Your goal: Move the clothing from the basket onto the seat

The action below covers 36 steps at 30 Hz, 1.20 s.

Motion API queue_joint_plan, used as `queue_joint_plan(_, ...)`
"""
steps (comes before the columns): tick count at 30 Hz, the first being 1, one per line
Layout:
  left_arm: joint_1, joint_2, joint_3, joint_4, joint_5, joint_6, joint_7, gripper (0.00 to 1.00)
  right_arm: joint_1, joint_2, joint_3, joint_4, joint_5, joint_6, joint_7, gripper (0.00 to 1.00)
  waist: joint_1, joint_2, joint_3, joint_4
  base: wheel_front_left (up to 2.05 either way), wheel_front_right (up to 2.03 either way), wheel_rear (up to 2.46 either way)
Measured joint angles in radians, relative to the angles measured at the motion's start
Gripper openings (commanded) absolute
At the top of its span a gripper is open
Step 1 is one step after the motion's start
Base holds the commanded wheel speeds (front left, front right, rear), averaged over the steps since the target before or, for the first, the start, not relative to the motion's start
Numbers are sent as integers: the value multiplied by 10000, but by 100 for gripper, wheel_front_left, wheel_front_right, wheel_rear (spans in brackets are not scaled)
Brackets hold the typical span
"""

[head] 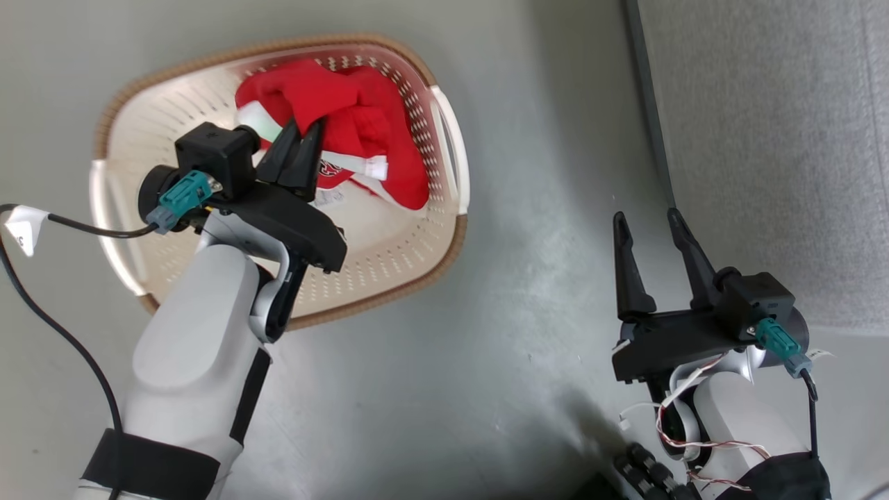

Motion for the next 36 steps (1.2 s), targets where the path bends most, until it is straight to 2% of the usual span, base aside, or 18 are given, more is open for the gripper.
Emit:
queue_joint_plan(15,441,-265,-8,-48,-512,-4,-512,0,144,-12,-700,708,-679,0,0,100,0,0,-2011,869,0,0,0)
queue_joint_plan(36,1209,-96,176,-1039,-594,-8,-644,0,1200,-82,-830,1078,-706,15,2,100,-2,-1,-4804,1887,0,0,0)
